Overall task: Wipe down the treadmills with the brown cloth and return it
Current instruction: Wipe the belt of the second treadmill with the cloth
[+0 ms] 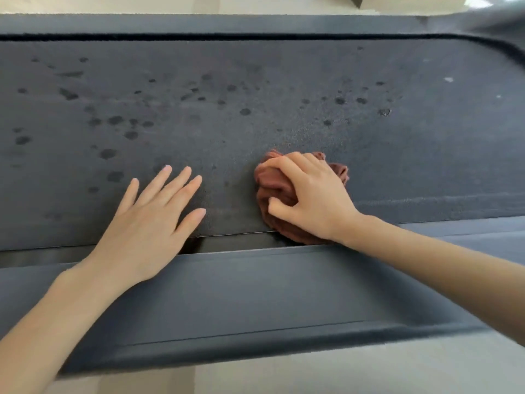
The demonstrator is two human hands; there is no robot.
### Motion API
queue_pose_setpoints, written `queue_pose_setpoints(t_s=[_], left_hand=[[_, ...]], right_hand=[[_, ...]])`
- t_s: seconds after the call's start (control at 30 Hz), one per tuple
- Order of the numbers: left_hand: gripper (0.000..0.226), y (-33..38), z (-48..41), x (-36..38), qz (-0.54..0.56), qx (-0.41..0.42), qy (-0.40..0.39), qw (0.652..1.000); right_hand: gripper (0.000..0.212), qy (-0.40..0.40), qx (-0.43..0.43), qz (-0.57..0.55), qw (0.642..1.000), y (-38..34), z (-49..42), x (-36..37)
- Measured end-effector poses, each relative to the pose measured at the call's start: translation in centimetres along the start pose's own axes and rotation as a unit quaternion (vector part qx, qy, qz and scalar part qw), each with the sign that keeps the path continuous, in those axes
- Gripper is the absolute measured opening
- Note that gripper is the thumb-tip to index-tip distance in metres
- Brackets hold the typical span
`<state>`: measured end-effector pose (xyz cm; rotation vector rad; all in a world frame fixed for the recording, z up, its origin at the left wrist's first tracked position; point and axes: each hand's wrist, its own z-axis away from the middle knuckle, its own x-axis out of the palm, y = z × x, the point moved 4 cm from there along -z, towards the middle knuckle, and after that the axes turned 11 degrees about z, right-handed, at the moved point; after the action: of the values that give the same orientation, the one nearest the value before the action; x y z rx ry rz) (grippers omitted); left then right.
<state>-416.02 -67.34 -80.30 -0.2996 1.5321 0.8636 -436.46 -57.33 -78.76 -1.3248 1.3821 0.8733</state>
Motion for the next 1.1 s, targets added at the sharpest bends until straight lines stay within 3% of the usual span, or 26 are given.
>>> queue_pose_setpoints(t_s=[0.1,0.27,0.4,0.47,0.6,0.77,1.0,1.1], left_hand=[[0.07,-2.8,0.6,0.1,0.062,-0.025,-0.005,0.998],[0.073,-2.8,0.7,0.3,0.072,-0.014,0.011,0.997],[0.073,-2.8,0.7,0.2,0.064,-0.016,0.007,0.998],[0.068,-2.8,0.8,0.2,0.067,-0.01,0.015,0.998],[0.071,-3.0,1.0,0.2,0.07,-0.018,0.021,0.997],[0.073,-3.0,1.0,0.0,0.061,-0.028,0.013,0.998],[0.067,-3.0,1.0,0.0,0.063,-0.029,0.017,0.997],[0.067,-2.7,0.9,0.1,0.059,-0.03,0.021,0.998]], right_hand=[[0.051,-0.028,0.018,0.019,0.999,2.3,1.2,-0.9],[0.041,0.007,0.237,0.049,0.97,10.5,4.3,-3.5],[0.048,0.014,0.289,0.034,0.957,11.0,3.2,-3.0],[0.052,0.012,0.257,0.034,0.966,9.1,1.4,-2.3],[0.048,-0.001,0.098,0.006,0.995,2.0,-3.8,0.4],[0.048,0.002,-0.075,-0.049,0.996,-6.1,-7.1,2.6],[0.049,-0.084,-0.235,-0.111,0.962,-1.2,-1.9,-0.1],[0.046,-0.091,-0.214,-0.135,0.963,3.1,1.8,-1.7]])
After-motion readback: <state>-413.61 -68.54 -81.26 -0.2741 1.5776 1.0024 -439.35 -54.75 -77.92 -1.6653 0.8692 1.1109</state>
